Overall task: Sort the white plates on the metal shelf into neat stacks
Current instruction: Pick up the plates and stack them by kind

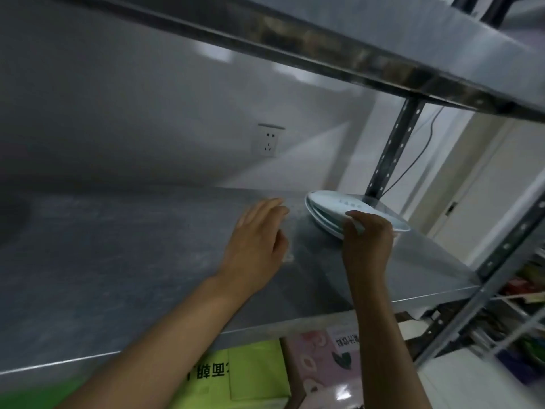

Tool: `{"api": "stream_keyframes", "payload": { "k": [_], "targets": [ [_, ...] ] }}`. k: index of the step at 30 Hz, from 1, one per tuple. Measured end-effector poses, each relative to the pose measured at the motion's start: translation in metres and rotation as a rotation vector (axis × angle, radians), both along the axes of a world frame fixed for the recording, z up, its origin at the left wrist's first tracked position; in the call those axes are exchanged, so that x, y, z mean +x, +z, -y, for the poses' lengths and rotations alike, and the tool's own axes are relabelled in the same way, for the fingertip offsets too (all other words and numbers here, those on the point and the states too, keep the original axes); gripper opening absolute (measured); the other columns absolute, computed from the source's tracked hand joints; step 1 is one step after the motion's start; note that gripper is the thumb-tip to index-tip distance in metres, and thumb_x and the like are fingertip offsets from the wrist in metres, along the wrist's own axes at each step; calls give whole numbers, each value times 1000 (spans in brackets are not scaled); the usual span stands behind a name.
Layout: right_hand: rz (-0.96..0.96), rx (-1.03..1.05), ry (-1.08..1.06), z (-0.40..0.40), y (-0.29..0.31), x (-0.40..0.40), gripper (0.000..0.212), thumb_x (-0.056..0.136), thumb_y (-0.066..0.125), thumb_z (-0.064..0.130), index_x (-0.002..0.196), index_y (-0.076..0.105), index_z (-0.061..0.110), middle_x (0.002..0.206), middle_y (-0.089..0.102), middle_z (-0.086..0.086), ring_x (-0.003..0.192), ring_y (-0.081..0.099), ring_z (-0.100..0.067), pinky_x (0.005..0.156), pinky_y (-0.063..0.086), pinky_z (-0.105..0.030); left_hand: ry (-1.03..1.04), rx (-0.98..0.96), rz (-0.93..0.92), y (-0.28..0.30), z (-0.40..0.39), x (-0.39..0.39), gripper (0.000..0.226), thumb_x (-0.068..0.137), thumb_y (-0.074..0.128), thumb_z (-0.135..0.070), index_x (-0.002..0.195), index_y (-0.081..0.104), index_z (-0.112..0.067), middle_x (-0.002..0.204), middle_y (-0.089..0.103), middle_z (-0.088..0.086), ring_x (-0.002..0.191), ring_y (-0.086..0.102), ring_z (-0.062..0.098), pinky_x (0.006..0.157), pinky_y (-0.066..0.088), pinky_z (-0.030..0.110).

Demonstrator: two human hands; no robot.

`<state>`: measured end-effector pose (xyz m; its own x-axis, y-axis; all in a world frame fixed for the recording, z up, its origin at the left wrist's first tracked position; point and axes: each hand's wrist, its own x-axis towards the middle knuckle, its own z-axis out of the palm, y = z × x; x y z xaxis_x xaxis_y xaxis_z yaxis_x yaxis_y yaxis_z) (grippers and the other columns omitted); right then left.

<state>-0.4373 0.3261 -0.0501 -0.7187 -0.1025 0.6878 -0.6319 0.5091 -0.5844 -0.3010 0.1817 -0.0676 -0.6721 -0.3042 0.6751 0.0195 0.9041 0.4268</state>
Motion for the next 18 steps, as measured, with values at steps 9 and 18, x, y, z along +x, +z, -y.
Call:
{"api": "stream_keyframes", "payload": {
  "k": [9, 18],
  "targets": [
    [-249, -133, 244, 29, 33, 86, 9, 83, 63, 7, 85, 72, 8, 86, 71, -5, 85, 62, -20, 86, 48, -38, 30, 127, -165, 23, 10, 49, 55, 93, 57, -32, 144, 35, -26, 155, 23, -2, 142, 21, 15, 110, 23, 25],
    [-338, -328, 632, 113, 46, 206, 11, 82, 72, 6, 92, 73, 9, 93, 66, 8, 93, 61, -18, 89, 47, -28, 323, -124, -481, 60, 70, 186, 31, 84, 70, -7, 114, 64, -4, 120, 59, 10, 121, 47, 20, 108, 30, 21]
  ]
}}
